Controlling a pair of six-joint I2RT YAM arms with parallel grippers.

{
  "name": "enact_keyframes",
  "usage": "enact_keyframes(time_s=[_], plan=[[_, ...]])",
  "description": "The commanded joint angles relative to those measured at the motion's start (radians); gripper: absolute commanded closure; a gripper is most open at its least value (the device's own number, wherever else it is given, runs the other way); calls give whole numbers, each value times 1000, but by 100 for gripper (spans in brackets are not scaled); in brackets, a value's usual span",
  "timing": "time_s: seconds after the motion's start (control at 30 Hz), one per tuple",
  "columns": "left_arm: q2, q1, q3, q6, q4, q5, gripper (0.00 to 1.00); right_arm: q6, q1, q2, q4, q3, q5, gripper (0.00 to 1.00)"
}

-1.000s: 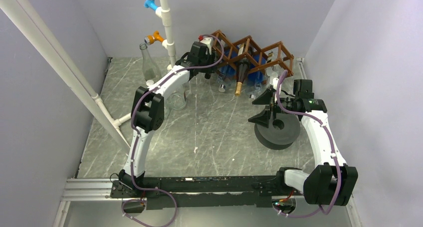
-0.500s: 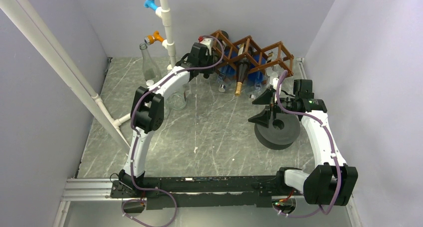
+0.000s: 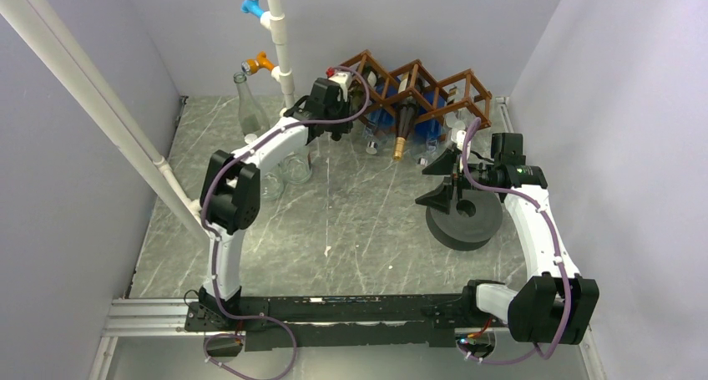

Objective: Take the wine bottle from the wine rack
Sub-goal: Pick up the wine bottle from the wine rack.

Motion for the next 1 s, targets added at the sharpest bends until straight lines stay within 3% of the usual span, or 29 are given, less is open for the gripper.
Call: enact_keyframes(time_s=[0.0,0.4,0.97], plan=[[-147,-15,-27,42,130,14,100,-29,-6,-24,18,-7,-8,4],[-318,-32,-241,54,212,13,100,-26,-6,-23,22,-9,-10,4],[-467,-63,-385,43,202,0,100,-27,-6,-20,24,-9,-8,4]])
